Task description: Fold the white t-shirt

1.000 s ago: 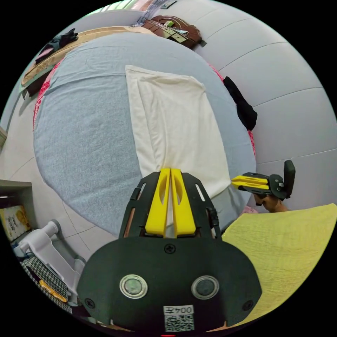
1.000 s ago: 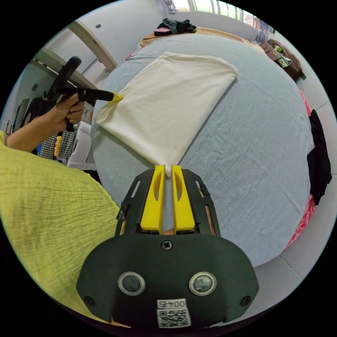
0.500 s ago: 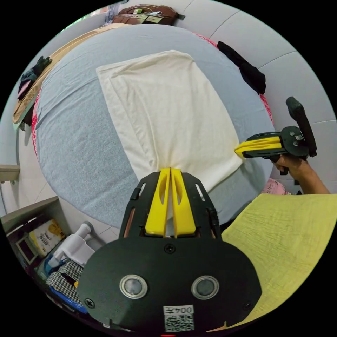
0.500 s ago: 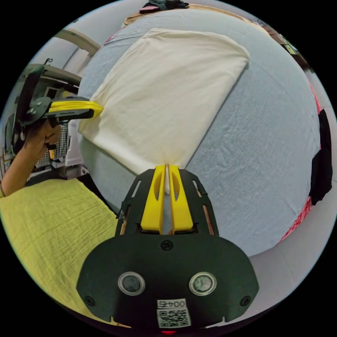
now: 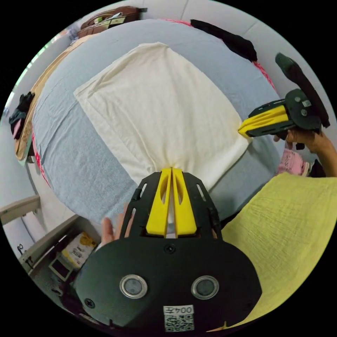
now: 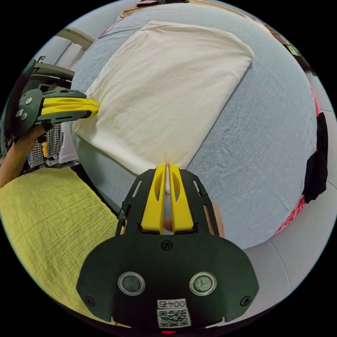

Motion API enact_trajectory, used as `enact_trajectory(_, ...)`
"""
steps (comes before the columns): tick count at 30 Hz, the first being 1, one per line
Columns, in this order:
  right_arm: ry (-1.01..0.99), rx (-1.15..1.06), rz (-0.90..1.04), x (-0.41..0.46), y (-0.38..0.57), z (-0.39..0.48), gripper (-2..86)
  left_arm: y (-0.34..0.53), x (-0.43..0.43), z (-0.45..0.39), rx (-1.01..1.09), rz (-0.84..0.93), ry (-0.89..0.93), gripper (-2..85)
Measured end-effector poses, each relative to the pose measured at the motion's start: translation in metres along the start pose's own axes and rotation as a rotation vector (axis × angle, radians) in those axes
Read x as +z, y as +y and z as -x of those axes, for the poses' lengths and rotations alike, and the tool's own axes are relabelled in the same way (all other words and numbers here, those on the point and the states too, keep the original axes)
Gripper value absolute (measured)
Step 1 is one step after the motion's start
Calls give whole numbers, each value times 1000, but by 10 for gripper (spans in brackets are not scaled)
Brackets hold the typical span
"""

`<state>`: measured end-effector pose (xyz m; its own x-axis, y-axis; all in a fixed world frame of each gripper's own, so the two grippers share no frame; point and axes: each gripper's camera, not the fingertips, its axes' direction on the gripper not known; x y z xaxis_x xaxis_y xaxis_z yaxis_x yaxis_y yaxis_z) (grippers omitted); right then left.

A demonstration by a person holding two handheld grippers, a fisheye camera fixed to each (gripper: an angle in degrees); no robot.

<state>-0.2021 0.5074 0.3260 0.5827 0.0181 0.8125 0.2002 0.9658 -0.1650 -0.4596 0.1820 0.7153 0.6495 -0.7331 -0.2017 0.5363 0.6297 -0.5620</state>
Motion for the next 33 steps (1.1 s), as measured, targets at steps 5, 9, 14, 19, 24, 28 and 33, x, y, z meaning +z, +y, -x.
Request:
enact_trajectory(5, 22, -11, 24, -3, 3, -13, 21, 2, 8, 15, 15, 44, 105, 8)
enact_trajectory(9, 20, 7, 35, -5, 8, -26, 19, 14, 16, 29, 3, 42, 181, 6)
enact_trajectory(14, 49, 44, 63, -8, 17, -48, 13, 30, 24, 33, 68, 59, 158, 5)
enact_trajectory(19, 22, 51, 7, -12, 41, -80, 2, 54, 34, 45, 29, 64, 159, 5)
enact_trajectory(24, -162, 75, -85, -13, 73, -140, -3, 93, 48, 73, -98, 52, 230, 7)
enact_trajectory(28, -363, 39, -183, -17, 104, -203, 3, 129, 57, 100, -194, 23, 318, 11)
enact_trajectory(33, -619, -3, -289, -9, 154, -286, 69, 235, 34, 130, -527, -319, 517, 45)
